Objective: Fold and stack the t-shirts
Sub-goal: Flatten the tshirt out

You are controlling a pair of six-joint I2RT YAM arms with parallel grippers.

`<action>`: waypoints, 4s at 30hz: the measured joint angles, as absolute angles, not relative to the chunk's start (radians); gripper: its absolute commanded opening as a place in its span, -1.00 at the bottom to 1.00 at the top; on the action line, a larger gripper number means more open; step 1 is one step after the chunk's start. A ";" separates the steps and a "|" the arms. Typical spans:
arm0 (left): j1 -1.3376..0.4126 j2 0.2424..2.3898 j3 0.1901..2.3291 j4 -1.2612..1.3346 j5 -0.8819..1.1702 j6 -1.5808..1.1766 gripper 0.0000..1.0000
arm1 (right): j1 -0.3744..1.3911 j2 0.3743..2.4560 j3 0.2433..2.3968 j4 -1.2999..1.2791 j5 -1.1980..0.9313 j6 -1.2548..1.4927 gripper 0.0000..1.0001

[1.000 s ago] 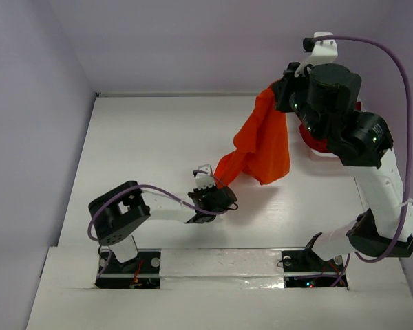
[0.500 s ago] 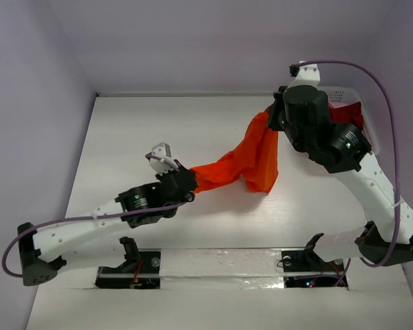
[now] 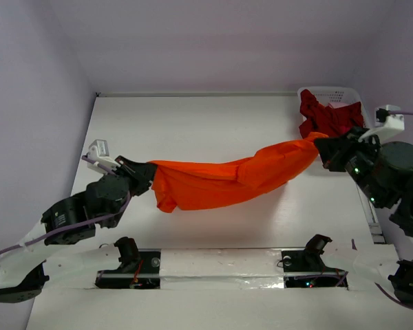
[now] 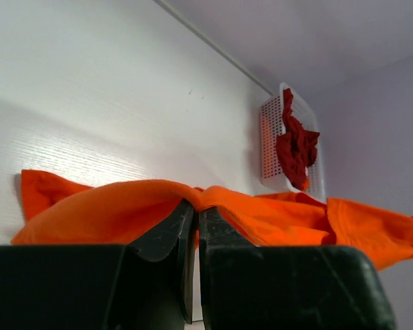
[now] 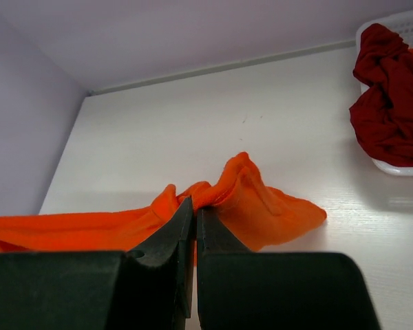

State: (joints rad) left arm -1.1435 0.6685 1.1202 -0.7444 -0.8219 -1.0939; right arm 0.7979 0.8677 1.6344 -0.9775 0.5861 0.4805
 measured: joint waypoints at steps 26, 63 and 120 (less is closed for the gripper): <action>-1.143 0.441 1.450 -0.907 -0.521 -1.013 -1.00 | 0.798 0.483 1.709 -1.238 -0.019 0.485 -1.00; -1.098 0.366 1.615 -0.962 -0.312 -0.958 -1.00 | 0.798 0.428 1.693 -1.228 -0.249 0.479 -1.00; -1.327 0.211 1.498 -0.958 -0.261 -1.076 -1.00 | 0.798 0.422 1.679 -1.330 -0.203 0.546 -1.00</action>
